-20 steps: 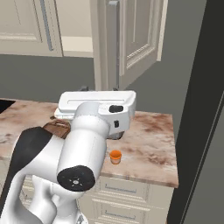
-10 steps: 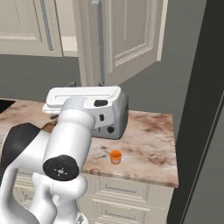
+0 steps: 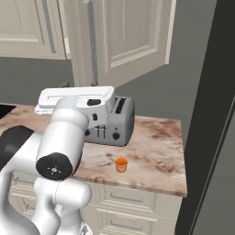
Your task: Pick the bread, place it on the cutting board, pick the jam, place it on the counter, and close the cabinet.
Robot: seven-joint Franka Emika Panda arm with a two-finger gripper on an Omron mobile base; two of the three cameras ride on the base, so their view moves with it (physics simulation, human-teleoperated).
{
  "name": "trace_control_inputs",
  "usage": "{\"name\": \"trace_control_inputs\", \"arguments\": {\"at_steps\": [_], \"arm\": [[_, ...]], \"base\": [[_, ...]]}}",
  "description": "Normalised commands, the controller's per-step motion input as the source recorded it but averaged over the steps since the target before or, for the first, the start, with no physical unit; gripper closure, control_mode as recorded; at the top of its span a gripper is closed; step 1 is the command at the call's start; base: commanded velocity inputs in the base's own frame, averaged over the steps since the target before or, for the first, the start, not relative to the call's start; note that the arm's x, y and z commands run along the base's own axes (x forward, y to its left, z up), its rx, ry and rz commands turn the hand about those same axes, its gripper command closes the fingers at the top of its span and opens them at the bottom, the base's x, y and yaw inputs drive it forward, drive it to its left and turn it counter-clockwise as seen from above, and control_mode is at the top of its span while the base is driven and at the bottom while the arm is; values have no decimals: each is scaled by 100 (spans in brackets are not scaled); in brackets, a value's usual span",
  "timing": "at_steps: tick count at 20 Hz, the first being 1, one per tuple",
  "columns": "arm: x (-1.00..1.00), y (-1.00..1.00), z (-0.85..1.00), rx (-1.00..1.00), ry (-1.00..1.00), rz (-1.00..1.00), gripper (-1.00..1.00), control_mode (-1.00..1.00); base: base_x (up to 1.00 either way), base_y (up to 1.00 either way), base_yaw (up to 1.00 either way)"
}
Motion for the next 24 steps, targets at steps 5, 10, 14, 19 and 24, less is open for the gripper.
{"name": "trace_control_inputs", "arguments": {"at_steps": [5,10,14,19,24], "arm": [[25,24,0,0,0,4,-100,-100],[28,22,0,0,0,5,-100,-100],[28,15,0,0,0,7,-100,-100],[32,14,0,0,0,8,-100,-100],[40,15,-4,0,0,11,-100,-100]], "base": [[0,0,0],[0,0,0],[0,0,0],[0,0,0],[0,0,0]]}}
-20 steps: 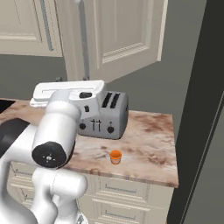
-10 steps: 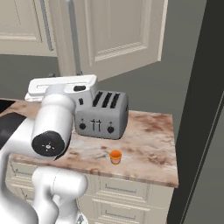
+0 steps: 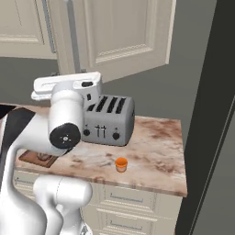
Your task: Pick the bread, place it on the cutting board, pick the jam, place it on the counter, and close the cabinet.
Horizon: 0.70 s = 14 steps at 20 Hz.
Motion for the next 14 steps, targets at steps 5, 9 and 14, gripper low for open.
{"name": "trace_control_inputs", "arguments": {"at_steps": [5,9,14], "arm": [[49,18,-12,0,0,14,-100,-100],[40,13,-10,0,0,18,-100,-100],[33,12,-2,0,0,17,-100,-100]], "base": [[0,0,0],[0,0,0],[0,0,0]]}}
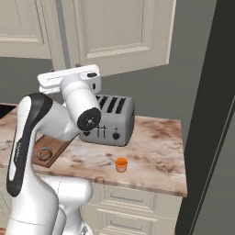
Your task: Pick the bread, place it on the cutting board, pick the jam, place it on the counter, and close the cabinet.
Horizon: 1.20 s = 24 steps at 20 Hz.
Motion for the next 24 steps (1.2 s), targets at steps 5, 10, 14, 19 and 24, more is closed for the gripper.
{"name": "trace_control_inputs", "arguments": {"at_steps": [5,10,14,19,24], "arm": [[37,13,0,0,0,6,-100,-100],[43,15,0,0,0,0,-100,-100],[38,13,0,0,0,0,-100,-100],[35,14,0,0,0,0,-100,-100],[40,9,0,0,0,0,-100,-100]], "base": [[0,0,0],[0,0,0],[0,0,0],[0,0,0],[0,0,0]]}}
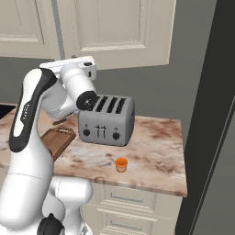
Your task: Pick the bread, place it on the cutting board, pick the jam, place it on the counter, and close the cabinet.
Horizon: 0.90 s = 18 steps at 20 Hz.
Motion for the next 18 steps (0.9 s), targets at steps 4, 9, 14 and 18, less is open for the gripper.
{"name": "trace_control_inputs", "arguments": {"at_steps": [4,9,14,18], "arm": [[42,8,0,0,0,0,-100,-100],[42,9,0,0,0,0,-100,-100],[37,8,0,0,0,0,-100,-100],[33,4,0,0,0,0,-100,-100]], "base": [[0,0,0],[0,0,0],[0,0,0],[0,0,0]]}}
